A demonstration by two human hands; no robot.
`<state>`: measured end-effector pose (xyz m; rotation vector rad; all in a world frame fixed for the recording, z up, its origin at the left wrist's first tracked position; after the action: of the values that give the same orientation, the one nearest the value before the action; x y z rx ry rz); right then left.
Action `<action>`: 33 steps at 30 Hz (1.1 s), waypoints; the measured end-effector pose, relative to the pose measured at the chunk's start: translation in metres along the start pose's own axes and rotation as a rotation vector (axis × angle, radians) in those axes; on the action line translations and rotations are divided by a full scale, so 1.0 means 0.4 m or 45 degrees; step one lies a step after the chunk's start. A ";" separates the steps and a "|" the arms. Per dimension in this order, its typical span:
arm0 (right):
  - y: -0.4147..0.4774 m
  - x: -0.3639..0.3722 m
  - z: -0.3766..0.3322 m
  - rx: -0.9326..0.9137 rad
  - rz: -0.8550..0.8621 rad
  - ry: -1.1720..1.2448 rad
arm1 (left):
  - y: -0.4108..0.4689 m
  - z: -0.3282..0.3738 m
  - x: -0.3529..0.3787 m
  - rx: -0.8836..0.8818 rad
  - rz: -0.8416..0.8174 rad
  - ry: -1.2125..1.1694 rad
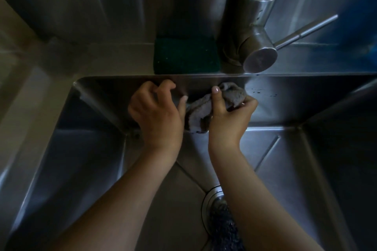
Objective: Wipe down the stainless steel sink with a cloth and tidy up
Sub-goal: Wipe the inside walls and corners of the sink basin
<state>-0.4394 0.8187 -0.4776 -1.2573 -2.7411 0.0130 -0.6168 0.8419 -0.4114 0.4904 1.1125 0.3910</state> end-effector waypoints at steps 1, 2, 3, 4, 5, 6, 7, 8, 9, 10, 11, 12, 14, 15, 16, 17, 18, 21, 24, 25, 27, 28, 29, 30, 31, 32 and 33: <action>0.001 -0.002 0.020 0.022 -0.008 -0.028 | -0.001 0.001 -0.001 0.003 0.004 0.010; 0.001 -0.004 0.041 0.041 -0.015 -0.070 | -0.001 0.002 -0.002 0.005 0.006 0.019; 0.000 -0.007 0.062 0.059 -0.018 -0.113 | -0.001 0.002 -0.002 0.004 0.005 0.024; -0.001 -0.010 0.084 0.079 -0.019 -0.150 | -0.001 0.000 -0.002 0.000 0.001 0.025; -0.002 -0.013 0.107 0.100 -0.018 -0.181 | 0.000 -0.002 -0.002 -0.008 -0.005 0.022; -0.001 -0.016 0.127 0.122 -0.019 -0.205 | 0.000 -0.002 -0.002 -0.014 -0.011 0.019; 0.001 -0.018 0.145 0.137 -0.024 -0.227 | 0.000 -0.001 -0.003 -0.015 -0.017 0.015; 0.002 -0.019 0.158 0.144 -0.033 -0.248 | -0.001 0.001 -0.002 -0.013 -0.023 0.009; 0.001 -0.021 0.169 0.146 -0.039 -0.267 | -0.003 0.002 -0.001 -0.012 -0.028 0.001; 0.001 -0.023 0.177 0.147 -0.044 -0.285 | -0.004 0.002 0.000 -0.011 -0.030 -0.010; 0.002 -0.026 0.183 0.144 -0.052 -0.305 | -0.004 0.003 0.001 -0.017 -0.030 -0.023; 0.003 -0.028 0.190 0.147 -0.059 -0.321 | -0.004 0.002 0.002 -0.028 -0.035 -0.032; 0.004 -0.032 0.198 0.182 -0.052 -0.321 | -0.004 0.000 0.003 -0.052 -0.055 -0.036; 0.003 -0.034 0.200 0.207 -0.043 -0.309 | -0.004 0.001 0.002 -0.054 -0.062 -0.034; 0.001 -0.036 0.198 0.228 -0.034 -0.298 | -0.004 0.002 0.001 -0.049 -0.068 -0.032; -0.002 -0.038 0.190 0.238 -0.028 -0.285 | -0.004 0.003 0.000 -0.039 -0.072 -0.032; -0.005 -0.038 0.176 0.230 -0.025 -0.265 | -0.004 0.003 0.001 -0.028 -0.077 -0.031; -0.009 -0.028 0.104 0.159 -0.018 -0.177 | -0.005 0.001 0.001 -0.004 -0.090 -0.030; -0.015 -0.010 0.010 0.060 -0.003 -0.042 | -0.006 0.004 -0.002 0.011 -0.081 -0.037; -0.015 -0.006 -0.020 0.009 0.007 -0.011 | -0.005 0.004 -0.003 0.008 -0.077 -0.046; -0.015 -0.002 -0.060 -0.073 0.017 -0.006 | -0.002 0.002 -0.004 0.002 -0.072 -0.074; -0.015 0.000 -0.068 -0.090 0.013 -0.022 | -0.002 0.002 -0.004 0.003 -0.072 -0.082; -0.015 0.003 -0.070 -0.094 0.007 -0.041 | -0.003 0.002 -0.004 0.007 -0.073 -0.084; -0.016 0.005 -0.067 -0.093 0.002 -0.059 | -0.004 0.003 -0.004 0.012 -0.074 -0.082; -0.016 0.008 -0.061 -0.093 -0.001 -0.071 | -0.004 0.002 -0.004 0.017 -0.073 -0.078; -0.016 0.009 -0.052 -0.093 -0.001 -0.079 | -0.004 0.001 -0.004 0.019 -0.073 -0.071; -0.016 0.009 -0.041 -0.093 0.002 -0.087 | -0.004 0.001 -0.004 0.022 -0.075 -0.061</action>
<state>-0.4448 0.8164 -0.4605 -1.3009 -2.8223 -0.0449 -0.6171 0.8398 -0.4110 0.4787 1.0818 0.3169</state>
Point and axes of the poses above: each hand's wrist, its own y-axis towards the middle knuckle, its own x-axis out of the palm, z = x × y, the point moved 10 cm from there along y, towards the middle knuckle, and after that the axes turned 1 degree about y, right-handed, at the moved point
